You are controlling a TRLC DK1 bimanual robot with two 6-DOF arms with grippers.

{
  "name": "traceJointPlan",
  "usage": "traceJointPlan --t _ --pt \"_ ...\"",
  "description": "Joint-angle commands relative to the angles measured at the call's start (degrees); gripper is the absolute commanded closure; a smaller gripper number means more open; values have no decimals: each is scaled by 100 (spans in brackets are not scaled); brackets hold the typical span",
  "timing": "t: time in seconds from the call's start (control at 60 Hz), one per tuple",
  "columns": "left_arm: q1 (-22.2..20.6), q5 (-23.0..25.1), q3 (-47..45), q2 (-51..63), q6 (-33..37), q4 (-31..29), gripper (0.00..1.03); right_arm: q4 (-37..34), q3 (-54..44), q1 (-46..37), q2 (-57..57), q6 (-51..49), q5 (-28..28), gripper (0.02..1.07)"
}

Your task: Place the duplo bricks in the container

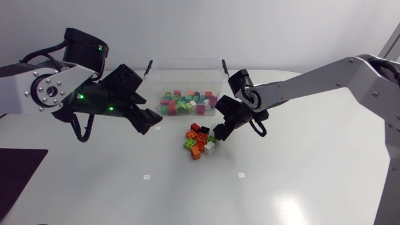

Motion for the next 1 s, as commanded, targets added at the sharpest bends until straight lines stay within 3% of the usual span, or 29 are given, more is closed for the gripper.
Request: traceJointPlan --t 0.0,0.067,0.267,0.567,0.983 --pt "-93 71 -174 28 233 -55 8 -86 174 48 266 -85 82 28" --pt "-189 62 -235 71 294 -55 8 -104 254 57 362 -76 205 36" --pt "-506 -52 -244 572 250 -55 9 -147 315 48 345 38 328 78" --pt "-893 -430 151 2102 162 112 9 -253 -63 -268 -235 29 372 79" --pt "-1016 -852 1189 3570 -207 683 9 -719 -546 -383 -1914 223 240 79"
